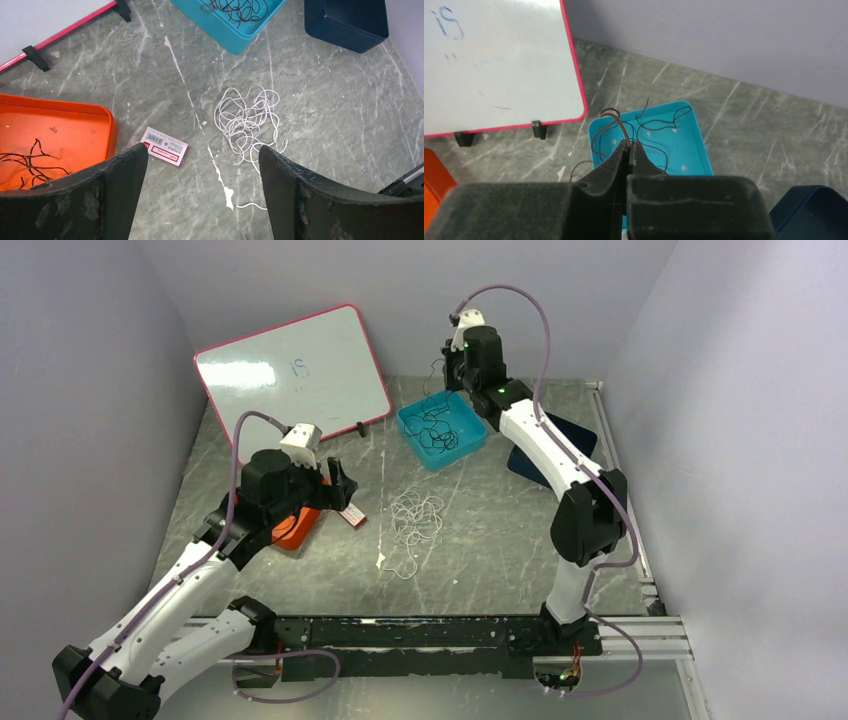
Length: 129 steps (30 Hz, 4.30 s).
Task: Untangle the cables
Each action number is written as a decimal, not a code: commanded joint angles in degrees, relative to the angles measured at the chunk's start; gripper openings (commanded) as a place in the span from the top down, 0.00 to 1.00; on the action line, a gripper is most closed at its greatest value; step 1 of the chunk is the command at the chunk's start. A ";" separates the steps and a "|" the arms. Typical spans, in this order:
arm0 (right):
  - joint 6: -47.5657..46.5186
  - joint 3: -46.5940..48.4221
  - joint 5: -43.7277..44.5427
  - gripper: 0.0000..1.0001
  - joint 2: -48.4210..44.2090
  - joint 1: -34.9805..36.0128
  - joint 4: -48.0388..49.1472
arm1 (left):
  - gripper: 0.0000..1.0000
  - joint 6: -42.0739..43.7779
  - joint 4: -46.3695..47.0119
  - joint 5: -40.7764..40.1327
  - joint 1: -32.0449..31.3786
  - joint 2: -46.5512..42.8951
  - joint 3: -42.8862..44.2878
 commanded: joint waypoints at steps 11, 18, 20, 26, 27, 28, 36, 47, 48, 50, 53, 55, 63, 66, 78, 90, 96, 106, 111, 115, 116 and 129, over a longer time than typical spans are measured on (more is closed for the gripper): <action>0.59 -1.41 -4.74 1.00 6.81 -1.14 1.18 | 0.15 -0.46 -0.88 -0.58 -0.13 0.31 0.76; 1.12 1.90 -6.81 1.00 1.67 -1.17 0.95 | 0.15 -0.40 -0.48 -0.69 -0.12 0.98 0.95; 0.97 2.77 -6.53 1.00 0.71 -1.19 0.75 | 0.15 -0.48 -0.16 -0.47 -0.12 1.31 0.98; -0.24 5.11 -5.20 1.00 0.38 -1.19 -0.48 | 0.15 -0.66 0.68 0.24 -0.13 2.20 0.92; -0.46 5.40 -4.98 1.00 0.55 -1.15 -0.47 | 0.15 -0.66 0.70 0.33 -0.12 2.36 0.89; -0.61 5.58 -4.77 1.00 0.71 -1.17 -0.48 | 0.15 -0.64 0.76 0.37 -0.09 2.48 0.91; -0.82 3.75 -4.68 1.00 1.98 -1.17 0.18 | 0.15 -0.56 0.61 0.34 -0.11 2.81 1.27; -1.58 -2.60 -2.41 0.99 8.73 -1.46 1.41 | 0.16 -0.62 0.26 1.03 -0.08 2.88 1.32; -1.34 -2.56 -2.97 0.98 9.38 -1.58 1.39 | 0.16 -0.61 0.19 0.97 -0.11 2.80 1.35; -0.85 -2.69 -4.14 0.98 10.17 -1.63 1.68 | 0.16 -0.65 0.16 0.99 -0.12 2.69 1.32; -0.35 -2.21 -5.60 0.96 12.23 -1.76 1.46 | 0.16 -0.66 0.09 1.01 -0.08 2.58 1.28; -0.19 -1.30 -6.82 0.92 13.31 -1.85 0.57 | 0.16 -0.66 0.08 1.07 -0.13 2.49 1.27; -0.48 -0.98 -4.74 0.67 12.59 -2.14 -0.55 | 0.15 -0.90 0.32 1.39 -0.08 2.68 0.88; -0.68 -1.34 -2.91 0.64 11.09 -2.24 -1.06 | 0.16 -1.09 0.58 1.61 -0.13 2.77 0.77; 1.61 -6.83 -10.58 0.61 3.15 -2.34 -1.41 | 0.16 -1.80 2.27 2.87 -0.06 3.68 -0.13; 9.85 -24.06 -16.29 0.63 -11.15 6.48 -11.54 | 0.16 -3.85 6.56 6.73 -0.07 7.17 -1.51; 18.52 -35.61 -9.99 0.64 -16.91 11.50 -6.74 | 0.18 -5.49 11.27 10.78 -0.11 10.91 -1.87; 23.57 -41.38 -8.04 0.61 -16.71 11.37 -1.33 | 0.19 -5.54 10.85 11.58 -0.20 10.97 -1.88; 26.32 -41.12 -10.94 0.61 -14.38 11.37 2.78 | 0.20 -5.32 10.37 11.68 -0.21 10.75 -1.90; 26.26 -39.45 -8.80 0.62 -12.03 11.30 2.14 | 0.20 -5.57 10.55 11.87 -0.21 10.60 -1.98; 25.98 -39.09 -7.94 0.63 -11.52 11.33 1.84 | 0.20 -5.65 10.68 11.89 -0.18 10.64 -2.02; 25.08 -37.60 -3.74 0.62 -6.38 11.29 2.41 | 0.21 -5.32 10.64 12.32 -0.19 11.07 -1.59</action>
